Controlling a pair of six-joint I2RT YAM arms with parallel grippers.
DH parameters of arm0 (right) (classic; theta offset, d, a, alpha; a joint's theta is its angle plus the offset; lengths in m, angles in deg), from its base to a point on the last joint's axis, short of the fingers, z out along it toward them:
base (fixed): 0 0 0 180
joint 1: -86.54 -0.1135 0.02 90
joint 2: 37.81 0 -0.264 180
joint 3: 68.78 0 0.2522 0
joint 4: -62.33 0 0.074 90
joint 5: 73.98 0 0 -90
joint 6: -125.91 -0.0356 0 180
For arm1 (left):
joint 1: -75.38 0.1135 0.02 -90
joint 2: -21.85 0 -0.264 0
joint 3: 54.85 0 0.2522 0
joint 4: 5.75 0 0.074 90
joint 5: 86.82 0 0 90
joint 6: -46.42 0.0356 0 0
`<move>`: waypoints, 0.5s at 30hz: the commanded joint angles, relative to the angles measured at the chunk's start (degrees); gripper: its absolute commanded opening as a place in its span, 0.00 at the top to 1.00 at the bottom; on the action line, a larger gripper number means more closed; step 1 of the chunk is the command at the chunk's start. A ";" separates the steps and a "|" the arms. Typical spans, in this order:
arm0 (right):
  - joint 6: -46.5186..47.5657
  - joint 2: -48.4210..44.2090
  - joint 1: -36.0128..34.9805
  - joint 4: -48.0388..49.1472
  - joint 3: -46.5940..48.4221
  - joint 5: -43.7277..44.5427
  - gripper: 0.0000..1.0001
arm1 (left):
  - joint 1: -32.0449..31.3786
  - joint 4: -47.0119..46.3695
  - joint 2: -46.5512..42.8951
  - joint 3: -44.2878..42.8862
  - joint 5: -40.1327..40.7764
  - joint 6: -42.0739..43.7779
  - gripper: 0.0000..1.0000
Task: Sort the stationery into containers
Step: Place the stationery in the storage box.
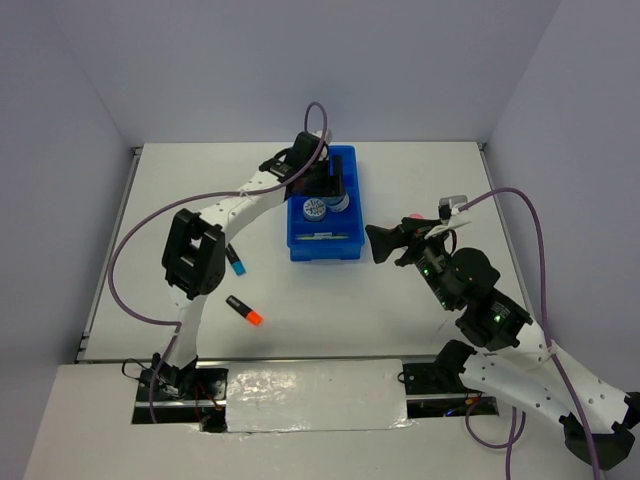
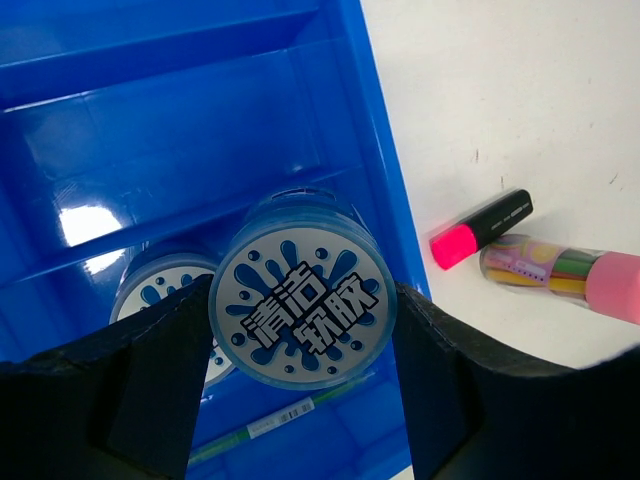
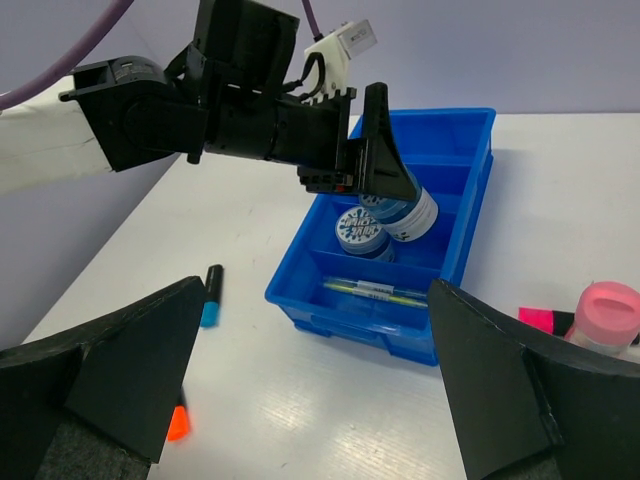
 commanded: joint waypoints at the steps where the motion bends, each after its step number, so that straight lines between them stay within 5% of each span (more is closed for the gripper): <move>1: 0.74 0.08 0.31 0.24 0.46 -0.13 0.00 | -0.16 -1.48 -0.05 -2.17 0.49 1.48 1.00; 15: 0.47 1.22 0.31 0.68 0.46 -1.62 0.00 | -0.07 1.87 2.50 -4.10 1.63 3.77 0.86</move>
